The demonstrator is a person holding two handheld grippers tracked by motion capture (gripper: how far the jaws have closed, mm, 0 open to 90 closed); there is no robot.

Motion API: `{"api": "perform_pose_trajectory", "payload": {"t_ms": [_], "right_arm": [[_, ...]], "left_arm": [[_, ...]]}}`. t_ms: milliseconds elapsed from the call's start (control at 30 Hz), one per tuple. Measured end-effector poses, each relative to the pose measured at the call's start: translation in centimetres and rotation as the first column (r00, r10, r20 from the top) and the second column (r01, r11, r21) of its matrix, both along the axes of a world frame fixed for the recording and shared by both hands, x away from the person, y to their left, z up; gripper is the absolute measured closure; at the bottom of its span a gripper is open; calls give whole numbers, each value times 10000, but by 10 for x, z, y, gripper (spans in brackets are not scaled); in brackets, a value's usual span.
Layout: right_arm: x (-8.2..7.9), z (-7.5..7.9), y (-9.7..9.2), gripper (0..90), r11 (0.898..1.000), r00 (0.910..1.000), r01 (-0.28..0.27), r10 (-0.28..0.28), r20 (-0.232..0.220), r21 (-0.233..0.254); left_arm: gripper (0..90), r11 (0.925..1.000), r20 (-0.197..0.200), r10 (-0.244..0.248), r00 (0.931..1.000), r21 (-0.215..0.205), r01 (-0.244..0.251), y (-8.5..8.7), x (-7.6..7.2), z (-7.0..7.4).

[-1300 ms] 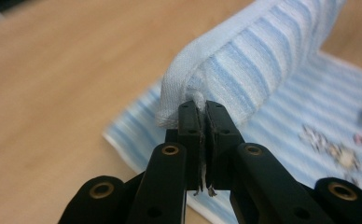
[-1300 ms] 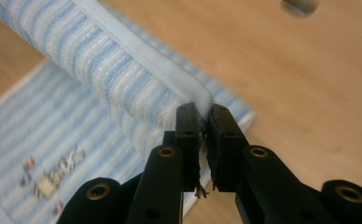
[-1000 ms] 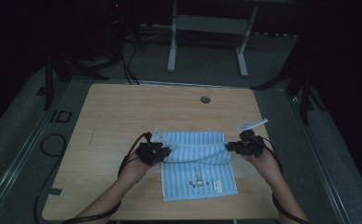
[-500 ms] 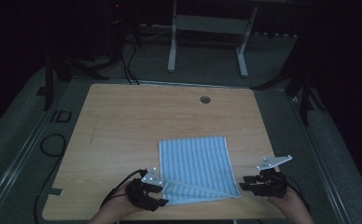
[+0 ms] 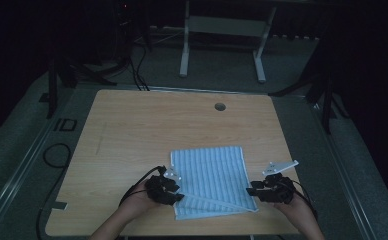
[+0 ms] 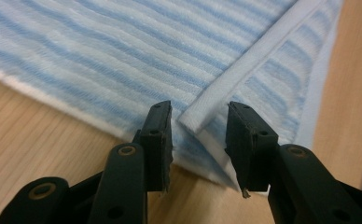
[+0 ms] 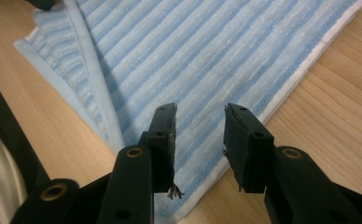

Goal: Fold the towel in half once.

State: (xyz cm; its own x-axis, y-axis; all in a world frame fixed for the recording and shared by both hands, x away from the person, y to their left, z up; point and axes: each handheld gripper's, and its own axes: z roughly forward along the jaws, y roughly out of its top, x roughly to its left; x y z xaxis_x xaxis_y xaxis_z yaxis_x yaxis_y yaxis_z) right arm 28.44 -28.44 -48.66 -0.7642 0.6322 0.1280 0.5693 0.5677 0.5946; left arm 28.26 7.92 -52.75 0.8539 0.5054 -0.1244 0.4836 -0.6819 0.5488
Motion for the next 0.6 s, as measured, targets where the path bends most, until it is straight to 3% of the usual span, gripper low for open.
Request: {"api": "perform_pose_trajectory", "payload": {"t_ms": [167,267,400,567,600], "right_arm": [[1,-4,2,637,9999,10000,56,-56,9,-116],[1,-5,1,638,9999,9999,101,-101,-29,-136],[0,-3,-1,641,9999,9999,120,-119,48,-109],[-1,-1,-4,641,9997,9997,227,-227,102,-71],[-1,-1,-4,641,9997,9997,244,-243,101,-74]], "left_arm": [[671,9981,558,-355,9978,519,326,-10,-6,-6],[804,9988,696,-214,9973,455,183,-10,-8,-5],[818,9999,646,-133,9978,-52,136,-7,-13,7],[800,9981,649,-376,9972,-468,407,-2,-29,25],[794,9971,480,-506,9976,-537,531,-2,-32,26]]}}
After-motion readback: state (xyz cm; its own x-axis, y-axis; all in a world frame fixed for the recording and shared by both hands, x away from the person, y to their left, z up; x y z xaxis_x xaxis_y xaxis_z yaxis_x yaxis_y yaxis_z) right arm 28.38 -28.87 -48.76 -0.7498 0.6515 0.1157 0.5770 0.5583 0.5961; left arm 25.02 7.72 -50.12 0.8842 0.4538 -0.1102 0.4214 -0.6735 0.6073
